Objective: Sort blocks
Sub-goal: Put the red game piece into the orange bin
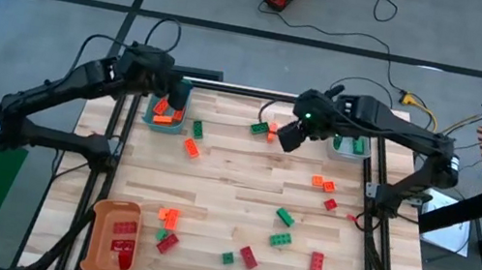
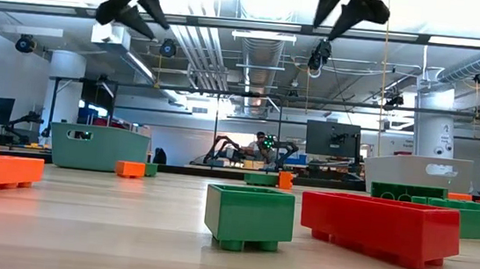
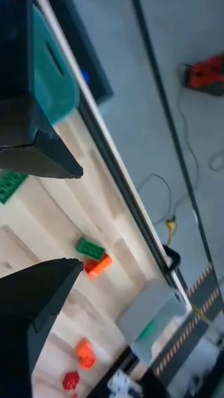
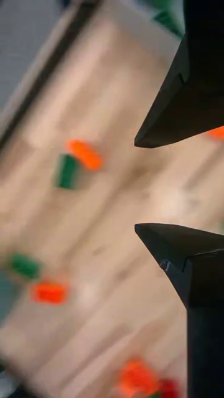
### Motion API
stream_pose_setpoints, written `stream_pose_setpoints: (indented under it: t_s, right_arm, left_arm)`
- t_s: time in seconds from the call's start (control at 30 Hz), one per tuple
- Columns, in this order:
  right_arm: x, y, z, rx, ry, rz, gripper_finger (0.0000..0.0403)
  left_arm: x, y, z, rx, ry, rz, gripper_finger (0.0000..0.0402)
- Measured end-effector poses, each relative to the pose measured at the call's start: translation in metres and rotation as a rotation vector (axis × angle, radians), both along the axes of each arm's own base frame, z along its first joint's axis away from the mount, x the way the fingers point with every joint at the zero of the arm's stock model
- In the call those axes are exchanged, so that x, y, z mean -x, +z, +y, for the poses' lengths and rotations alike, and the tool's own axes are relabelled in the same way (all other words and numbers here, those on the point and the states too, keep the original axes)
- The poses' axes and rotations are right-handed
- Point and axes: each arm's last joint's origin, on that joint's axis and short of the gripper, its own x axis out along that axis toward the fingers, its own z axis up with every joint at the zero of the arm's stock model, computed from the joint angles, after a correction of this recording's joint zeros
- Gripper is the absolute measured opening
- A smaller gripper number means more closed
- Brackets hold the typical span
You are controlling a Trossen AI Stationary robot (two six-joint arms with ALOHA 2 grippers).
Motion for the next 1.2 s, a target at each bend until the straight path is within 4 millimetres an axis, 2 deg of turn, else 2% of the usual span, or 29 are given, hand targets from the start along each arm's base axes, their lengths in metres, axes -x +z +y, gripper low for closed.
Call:
stream_pose_setpoints:
  t_s: [0.23, 0.5, 0.63, 1.0, 1.2]
  right_arm:
    - [0.014, -0.017, 0.009, -0.206, 0.044, 0.238, 0.0201]
    - [0.049, -0.04, 0.023, -0.321, -0.026, 0.289, 0.0201]
    - [0.061, -0.064, 0.031, -0.351, -0.007, 0.279, 0.0206]
    - [0.094, -0.152, 0.043, -0.376, 0.006, 0.403, 0.0233]
    - [0.105, -0.183, 0.045, -0.374, 0.01, 0.415, 0.0254]
  left_arm:
    - [0.0, 0.01, -0.014, -0.075, -0.087, -0.047, 0.0198]
    - [0.007, 0.015, -0.017, -0.106, -0.098, -0.06, 0.0198]
    - [0.007, 0.015, -0.017, -0.114, -0.103, -0.054, 0.0198]
    - [0.004, 0.014, -0.016, -0.102, -0.098, -0.05, 0.0198]
    - [0.004, 0.014, -0.016, -0.091, -0.091, -0.059, 0.0198]
